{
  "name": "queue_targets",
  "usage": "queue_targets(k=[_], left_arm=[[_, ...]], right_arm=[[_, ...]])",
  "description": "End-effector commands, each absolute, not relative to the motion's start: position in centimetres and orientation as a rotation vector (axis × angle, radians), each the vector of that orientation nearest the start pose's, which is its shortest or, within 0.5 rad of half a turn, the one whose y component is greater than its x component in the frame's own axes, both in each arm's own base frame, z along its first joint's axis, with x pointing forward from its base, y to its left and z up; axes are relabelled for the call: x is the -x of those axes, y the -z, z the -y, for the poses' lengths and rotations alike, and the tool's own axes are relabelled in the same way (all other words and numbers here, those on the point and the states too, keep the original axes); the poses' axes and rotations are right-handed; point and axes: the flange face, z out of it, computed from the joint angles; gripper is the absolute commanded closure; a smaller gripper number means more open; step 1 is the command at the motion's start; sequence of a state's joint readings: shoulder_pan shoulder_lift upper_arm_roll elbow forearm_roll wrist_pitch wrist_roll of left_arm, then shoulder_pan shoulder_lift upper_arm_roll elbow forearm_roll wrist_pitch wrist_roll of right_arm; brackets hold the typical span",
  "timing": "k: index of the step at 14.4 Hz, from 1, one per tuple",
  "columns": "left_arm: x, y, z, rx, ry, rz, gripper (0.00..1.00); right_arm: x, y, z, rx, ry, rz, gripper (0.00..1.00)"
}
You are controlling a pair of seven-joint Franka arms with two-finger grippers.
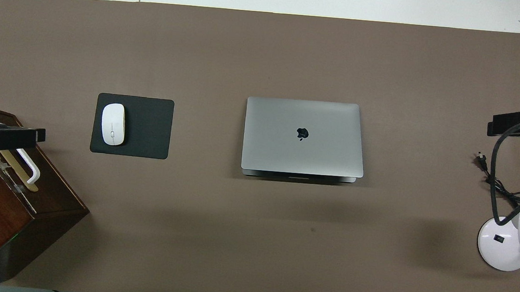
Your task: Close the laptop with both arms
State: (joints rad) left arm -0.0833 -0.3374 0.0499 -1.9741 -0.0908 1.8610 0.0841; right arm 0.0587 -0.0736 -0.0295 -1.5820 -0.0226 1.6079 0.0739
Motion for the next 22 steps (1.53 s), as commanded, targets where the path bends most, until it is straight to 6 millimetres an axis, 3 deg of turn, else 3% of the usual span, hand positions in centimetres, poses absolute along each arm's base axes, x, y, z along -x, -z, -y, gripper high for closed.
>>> queue_targets(k=[1,4,9,11,13,22], left_arm=[[-50.3,-66.1,1.2,3.153,0.288,-0.148,0.0],[-52.1,-67.7,-0.3,3.143,0.267,-0.101,0.0],[-55.1,-65.6,0.0,3.148,0.173,-0.108,0.0],[-56.2,-63.8,0.3,3.152,0.139,-0.108,0.0],[-57.0,-62.9,0.1,3.153,0.163,-0.102,0.0],[-56.8,-62.5,-0.1,3.153,0.117,-0.093,0.0]], right_arm=[[-53.1,-66.2,-1.2,3.144,0.177,-0.039,0.0],[-53.1,-65.9,-1.3,3.146,0.158,-0.027,0.0],[-52.7,-64.5,-0.7,3.126,0.09,-0.086,0.0],[-52.7,-64.5,1.7,3.122,0.086,-0.174,0.0],[-52.6,-64.5,2.7,3.119,0.081,-0.22,0.0],[-52.7,-64.4,2.2,3.12,0.088,-0.221,0.0]])
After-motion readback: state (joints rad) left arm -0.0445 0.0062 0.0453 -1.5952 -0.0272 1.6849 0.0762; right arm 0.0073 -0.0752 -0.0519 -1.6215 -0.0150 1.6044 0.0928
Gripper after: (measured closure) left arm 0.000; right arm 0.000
